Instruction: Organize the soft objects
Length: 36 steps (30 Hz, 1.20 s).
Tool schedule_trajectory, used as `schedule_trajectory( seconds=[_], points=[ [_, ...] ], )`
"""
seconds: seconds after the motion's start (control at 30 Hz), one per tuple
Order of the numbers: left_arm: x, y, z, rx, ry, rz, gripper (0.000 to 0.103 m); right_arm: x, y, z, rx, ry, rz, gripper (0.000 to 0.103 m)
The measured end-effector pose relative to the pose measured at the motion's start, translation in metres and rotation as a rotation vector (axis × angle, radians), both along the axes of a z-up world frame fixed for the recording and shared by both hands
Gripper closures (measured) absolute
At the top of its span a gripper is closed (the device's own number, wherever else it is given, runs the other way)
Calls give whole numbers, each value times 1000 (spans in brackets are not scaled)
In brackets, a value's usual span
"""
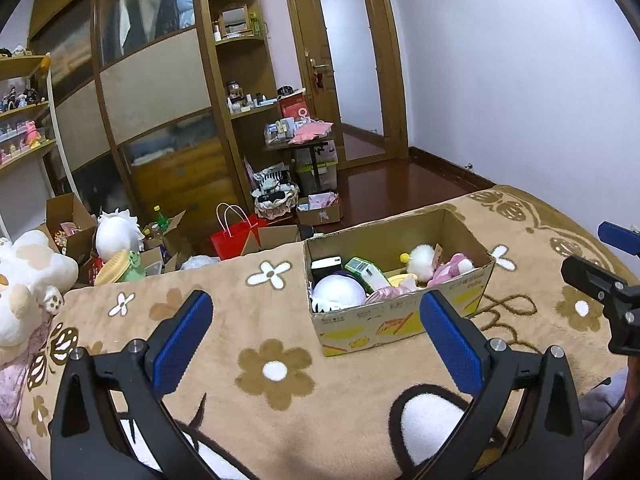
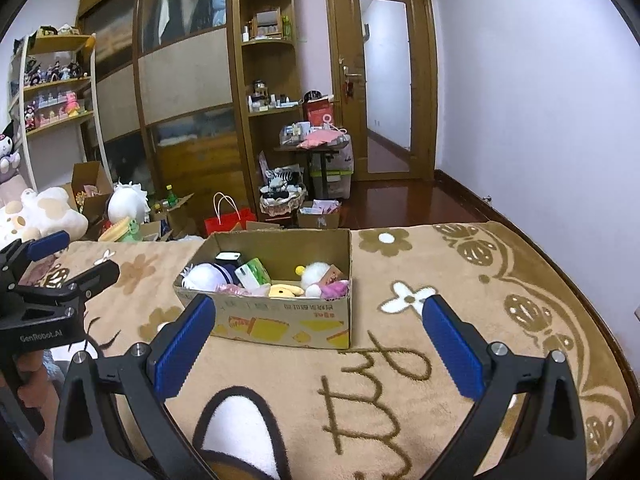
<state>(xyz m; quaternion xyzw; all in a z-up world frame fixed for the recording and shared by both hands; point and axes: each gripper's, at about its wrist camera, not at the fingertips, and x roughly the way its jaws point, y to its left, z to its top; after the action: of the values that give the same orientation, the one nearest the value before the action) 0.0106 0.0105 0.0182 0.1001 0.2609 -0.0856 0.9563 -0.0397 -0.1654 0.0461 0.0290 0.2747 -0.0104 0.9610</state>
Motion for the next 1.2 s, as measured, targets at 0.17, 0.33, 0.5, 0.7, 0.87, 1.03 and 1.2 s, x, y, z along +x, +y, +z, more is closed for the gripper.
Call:
schedule_trajectory(
  seconds=[0.17, 0.33, 0.5, 0.7, 0.87, 1.03, 1.2],
  points=[
    [7, 1, -4, -3, 18, 2, 1, 4, 0, -4, 6, 14, -7, 0],
    [9, 2, -6, -1, 25, 9, 1, 5, 0, -6, 7, 20, -7, 0],
    [11, 2, -9, 3, 29, 17, 1, 9, 1, -11, 4, 36, -7, 0],
    [10, 1, -11, 16, 27, 23, 1, 9, 1, -14, 3, 40, -7, 0],
    [10, 0, -12, 23, 30, 23, 1, 9, 2, -14, 4, 40, -9, 0],
    [9, 1, -13, 23, 34, 25, 1, 9, 1, -14, 3, 42, -5, 0],
    [9, 2, -13, 23, 31, 26, 1, 9, 1, -14, 2, 41, -5, 0]
  ],
)
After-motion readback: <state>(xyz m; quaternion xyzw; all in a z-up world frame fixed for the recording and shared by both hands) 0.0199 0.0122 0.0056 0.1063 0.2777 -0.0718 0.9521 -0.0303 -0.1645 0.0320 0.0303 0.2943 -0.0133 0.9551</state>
